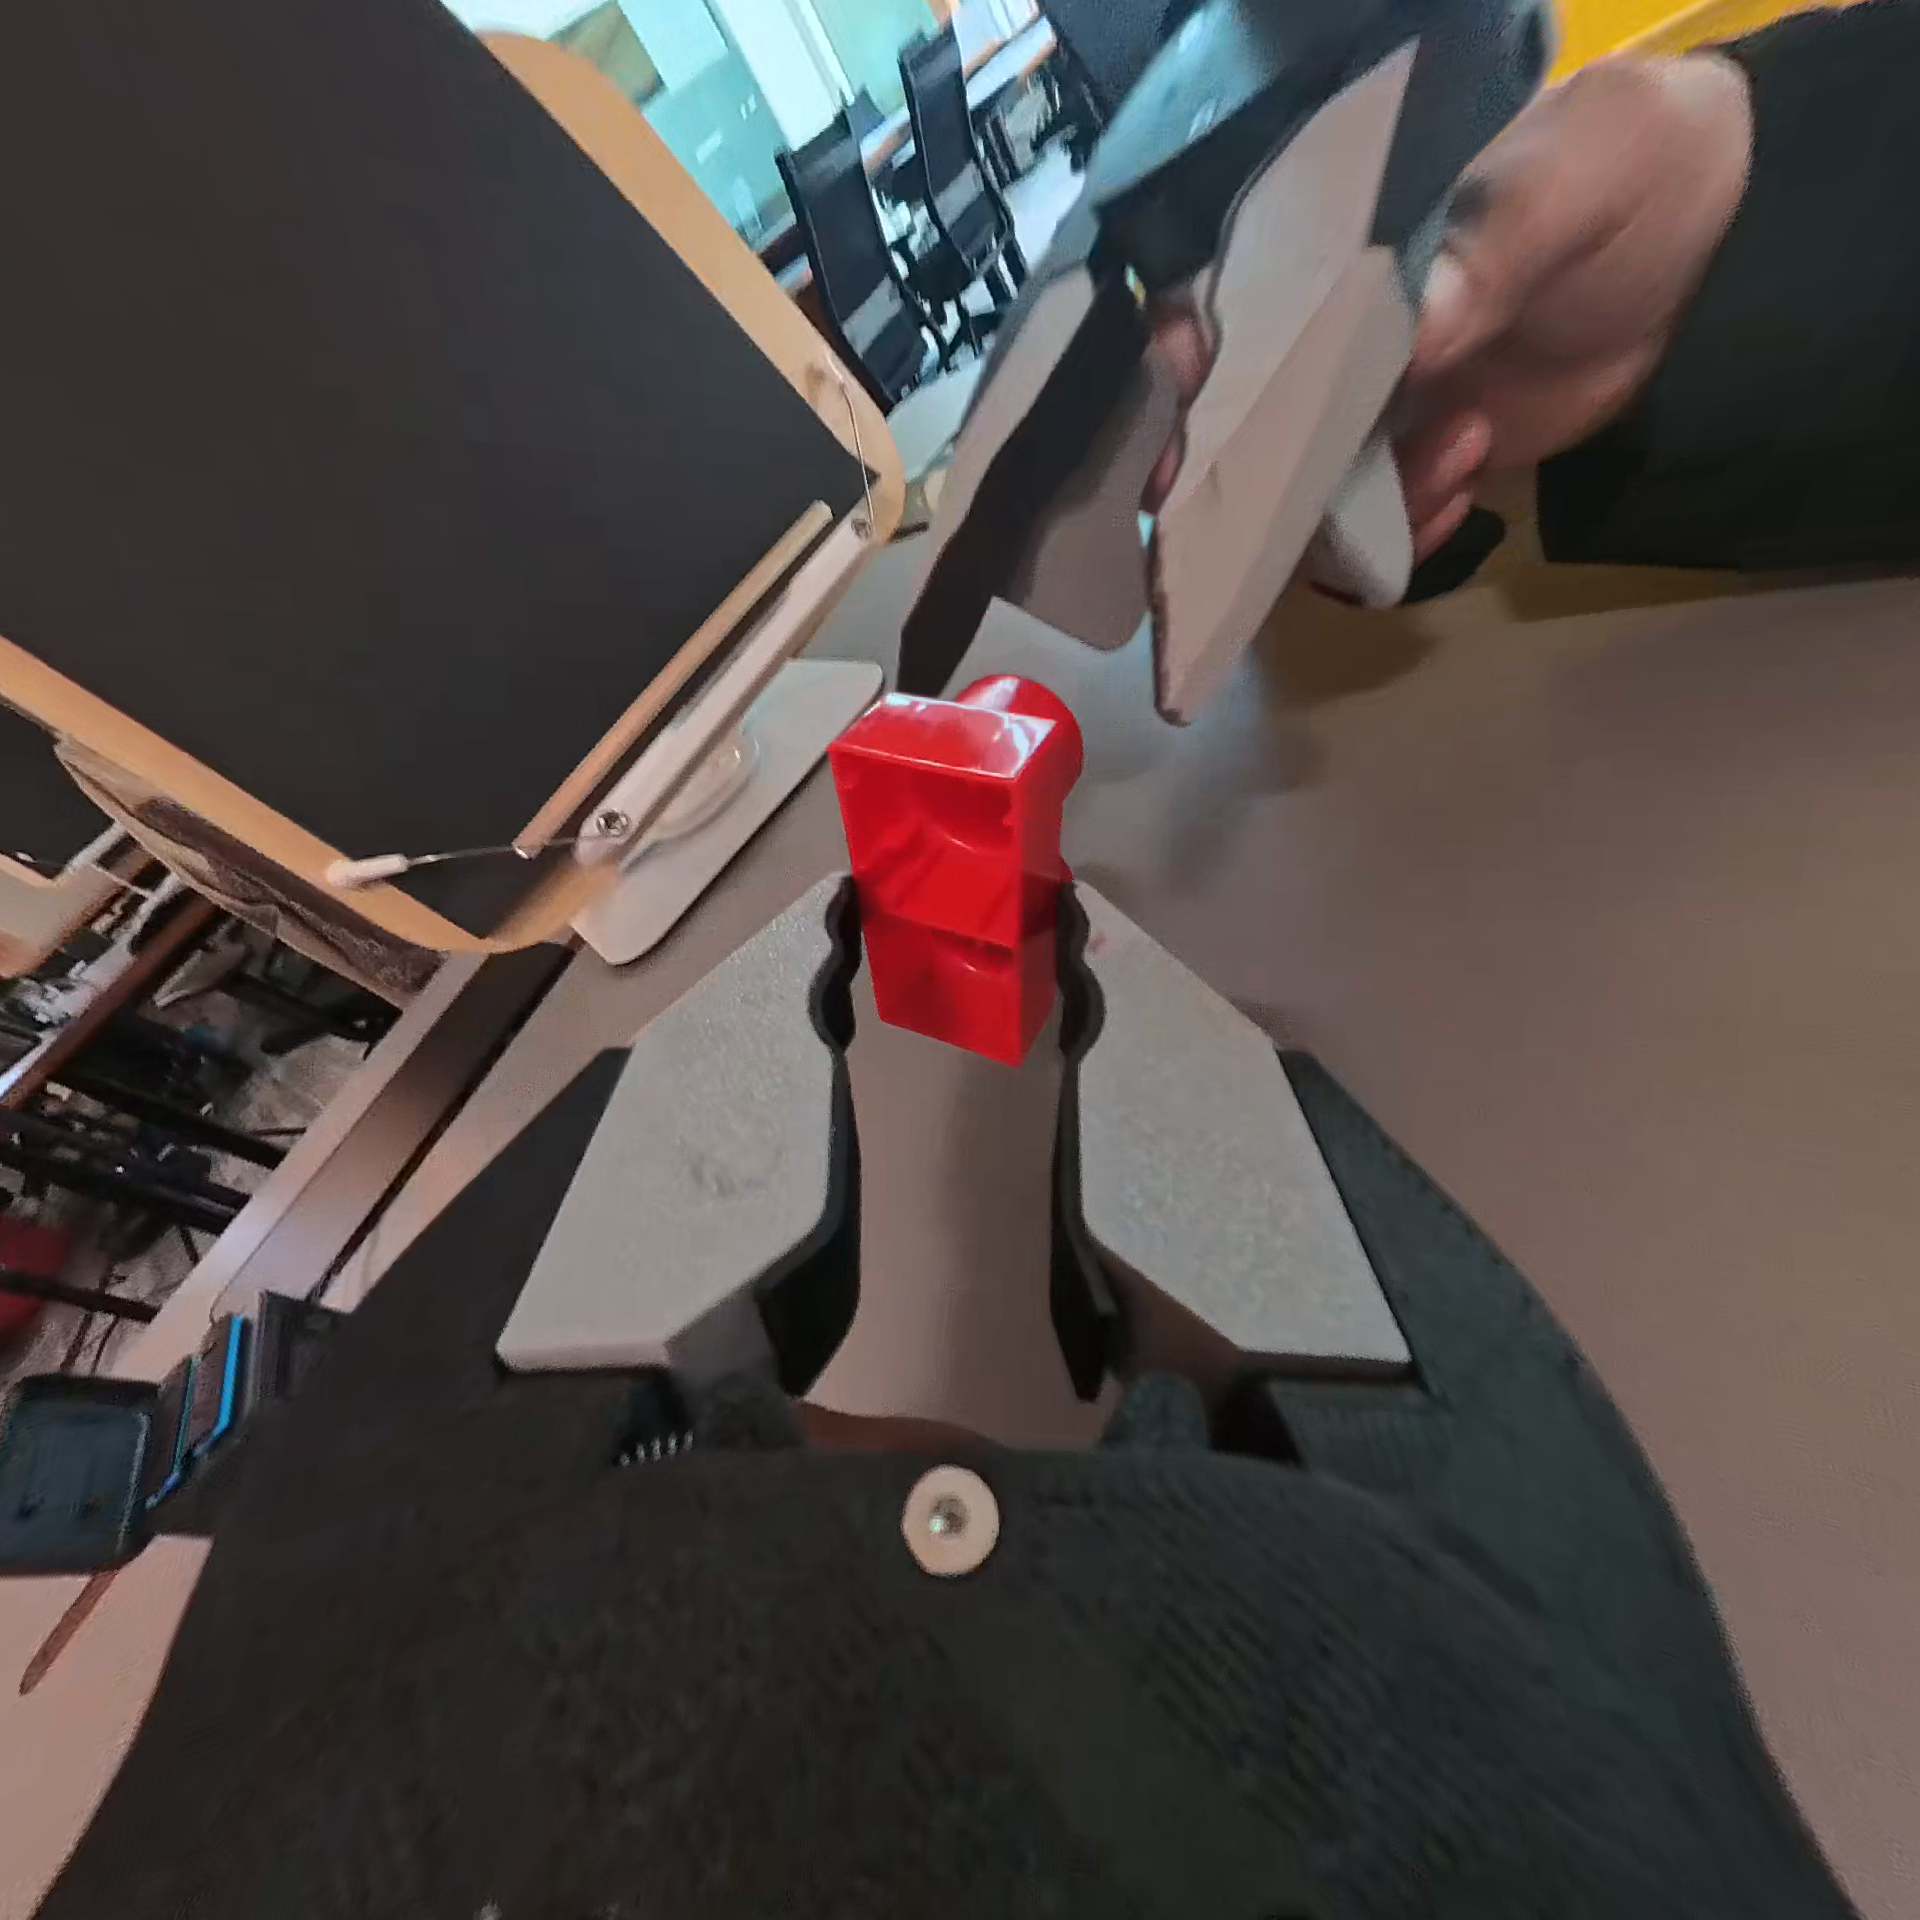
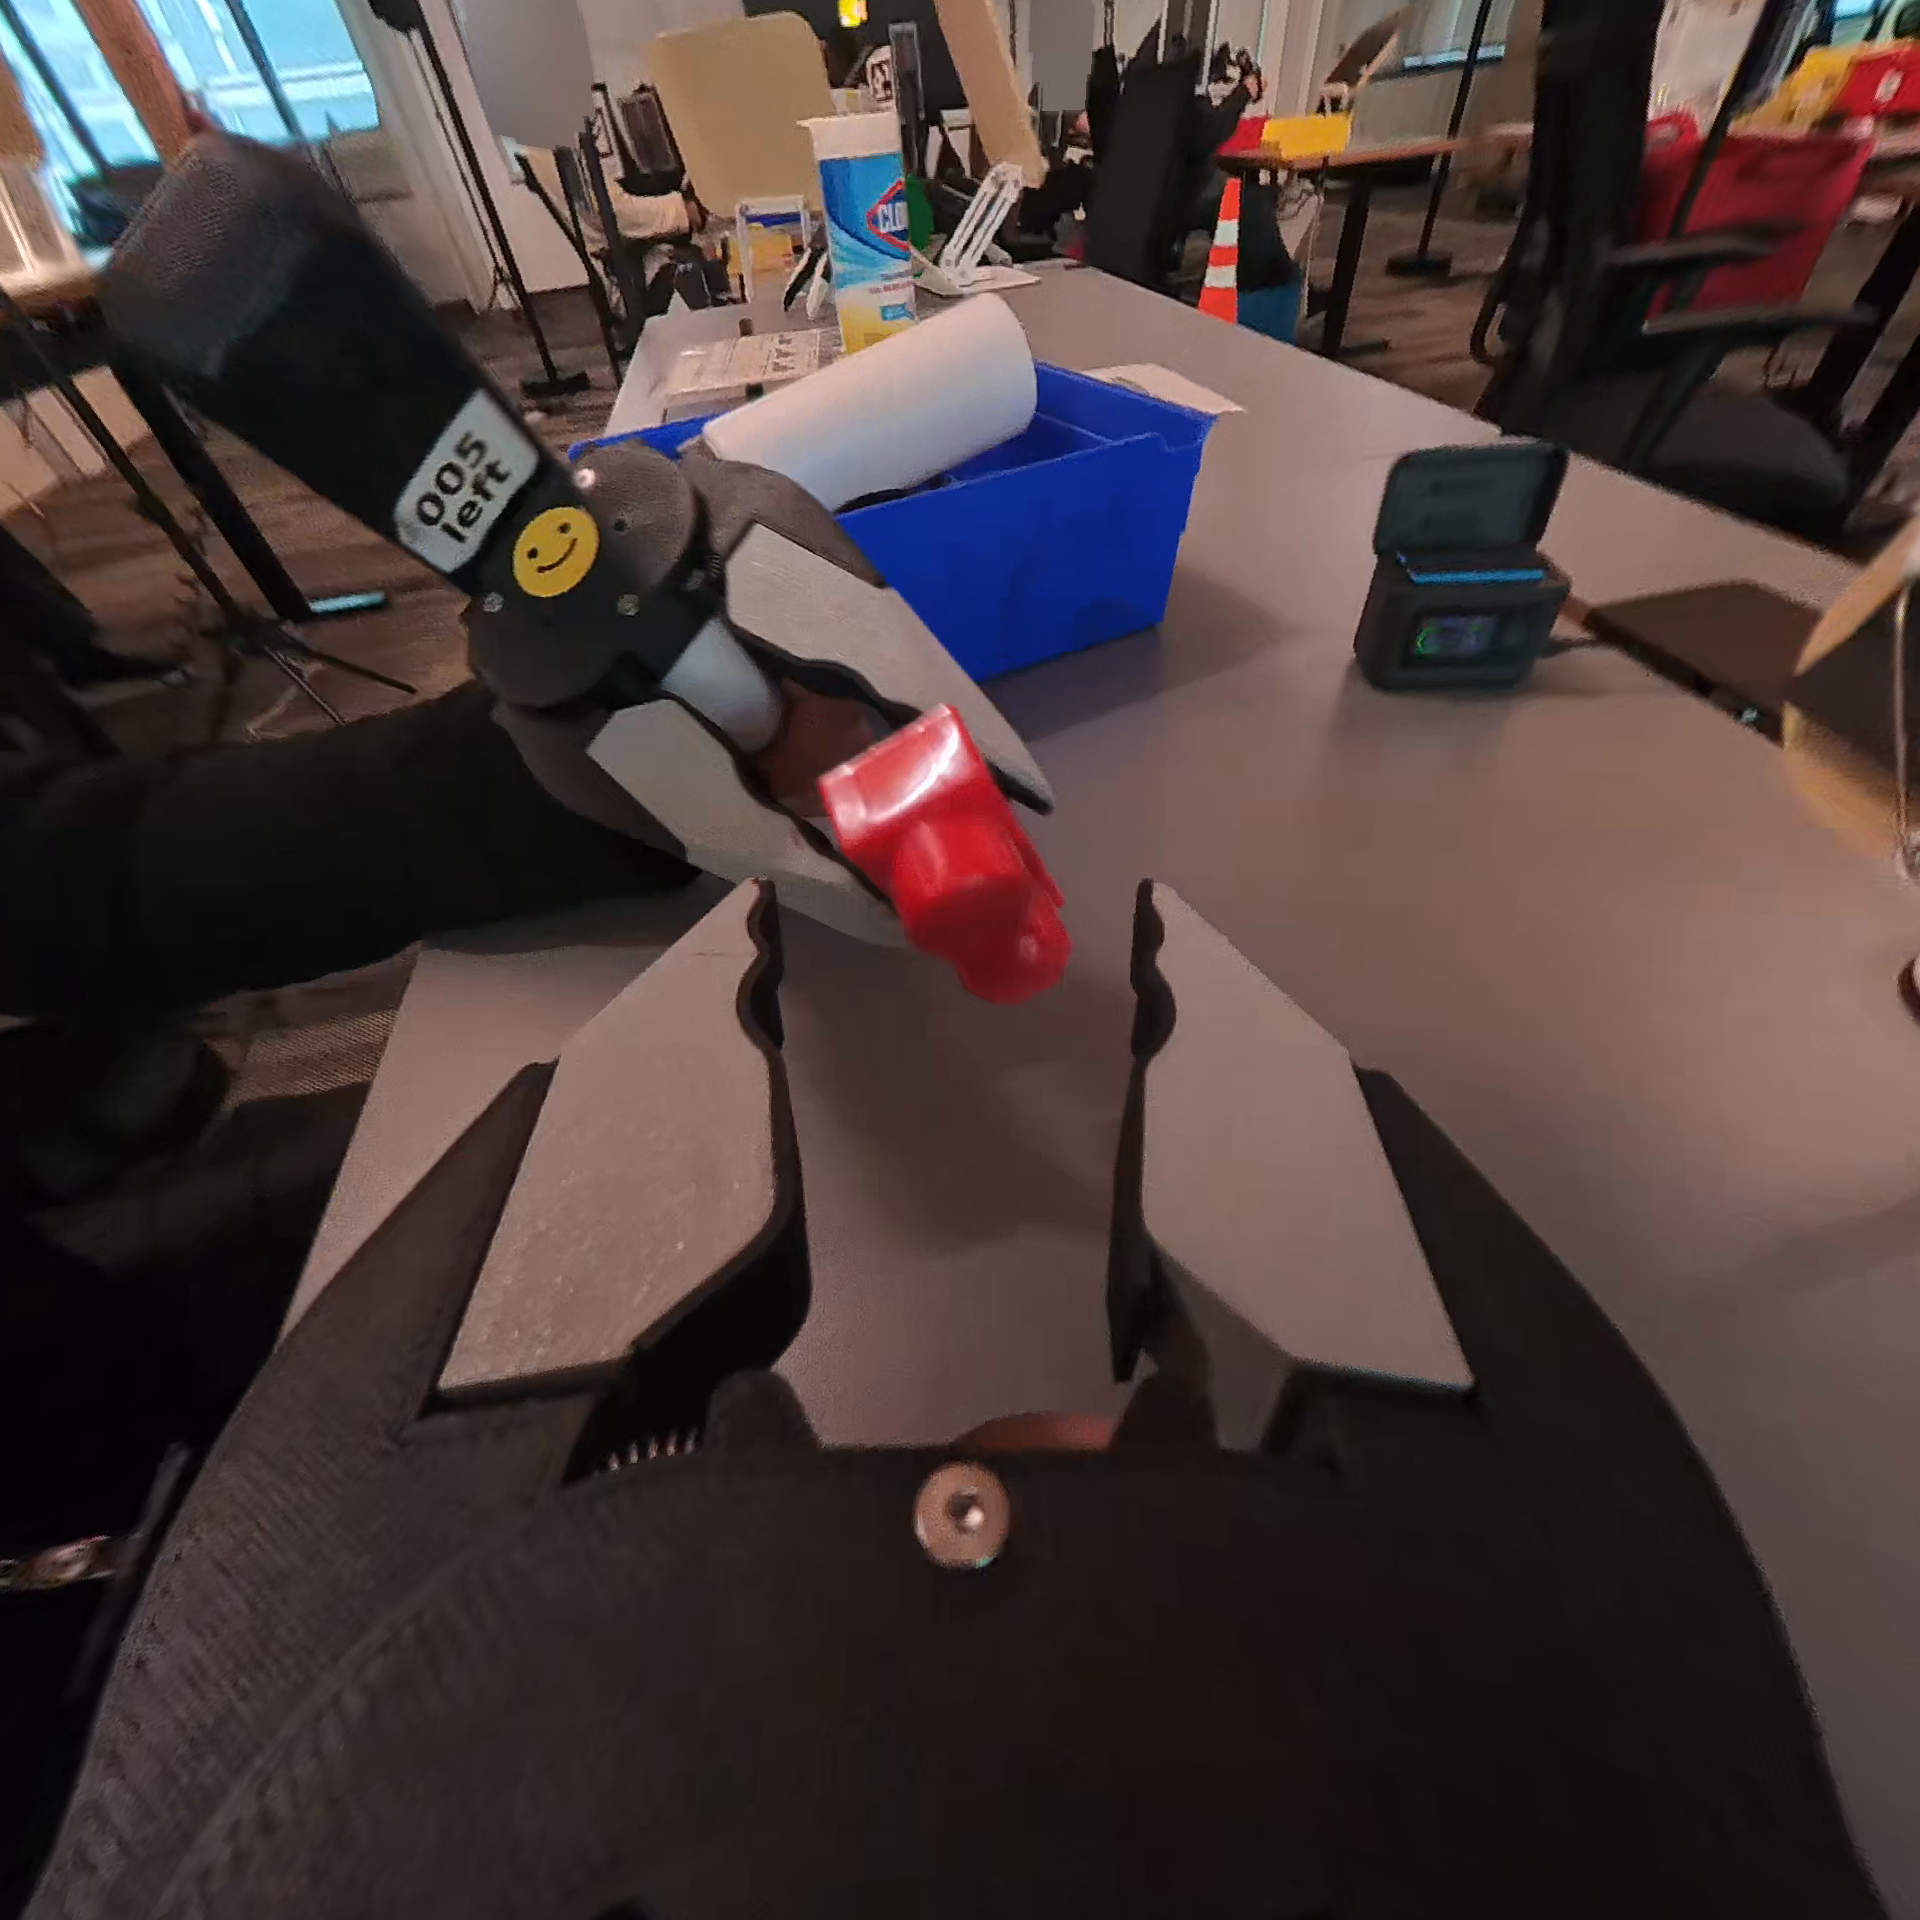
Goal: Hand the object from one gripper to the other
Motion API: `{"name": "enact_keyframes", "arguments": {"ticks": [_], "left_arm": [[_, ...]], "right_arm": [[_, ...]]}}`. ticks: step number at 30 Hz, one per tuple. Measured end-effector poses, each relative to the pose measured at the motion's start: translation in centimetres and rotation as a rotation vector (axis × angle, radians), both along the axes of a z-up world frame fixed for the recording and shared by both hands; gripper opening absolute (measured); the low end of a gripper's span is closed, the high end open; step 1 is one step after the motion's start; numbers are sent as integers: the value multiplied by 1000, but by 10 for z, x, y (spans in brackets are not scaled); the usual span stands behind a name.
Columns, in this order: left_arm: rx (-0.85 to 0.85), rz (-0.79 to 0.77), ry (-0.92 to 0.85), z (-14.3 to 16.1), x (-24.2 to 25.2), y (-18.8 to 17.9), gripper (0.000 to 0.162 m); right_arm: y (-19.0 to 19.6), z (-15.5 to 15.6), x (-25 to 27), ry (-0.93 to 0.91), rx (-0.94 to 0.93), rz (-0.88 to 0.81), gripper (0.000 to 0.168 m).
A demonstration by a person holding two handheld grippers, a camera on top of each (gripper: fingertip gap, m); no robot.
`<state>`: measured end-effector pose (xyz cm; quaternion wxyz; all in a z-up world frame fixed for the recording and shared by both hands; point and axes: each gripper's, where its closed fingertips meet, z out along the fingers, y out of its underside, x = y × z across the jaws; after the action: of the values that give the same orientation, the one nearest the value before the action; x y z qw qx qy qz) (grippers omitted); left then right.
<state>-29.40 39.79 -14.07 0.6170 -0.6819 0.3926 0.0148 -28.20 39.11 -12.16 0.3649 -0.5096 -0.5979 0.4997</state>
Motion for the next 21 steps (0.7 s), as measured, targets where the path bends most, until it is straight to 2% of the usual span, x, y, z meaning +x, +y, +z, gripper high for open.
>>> {"name": "enact_keyframes", "arguments": {"ticks": [6, 13, 16, 18, 21], "left_arm": [[-74, 3, 52, -17, 2, 2, 35], [-92, -24, 129, -28, 9, -2, 36], [-94, -30, 129, -28, 10, -3, 36], [-100, -31, 131, -29, 11, -3, 36], [-88, -21, 119, -26, 11, -2, 36]], "right_arm": [[-9, -10, -9, -24, 214, -27, 62], [-13, -19, -13, -57, 267, -22, 59], [-11, -25, -13, -82, 288, -26, 49], [-13, -28, -14, -91, 305, -17, 33], [-12, -24, -16, -73, 354, -43, 33]]}}
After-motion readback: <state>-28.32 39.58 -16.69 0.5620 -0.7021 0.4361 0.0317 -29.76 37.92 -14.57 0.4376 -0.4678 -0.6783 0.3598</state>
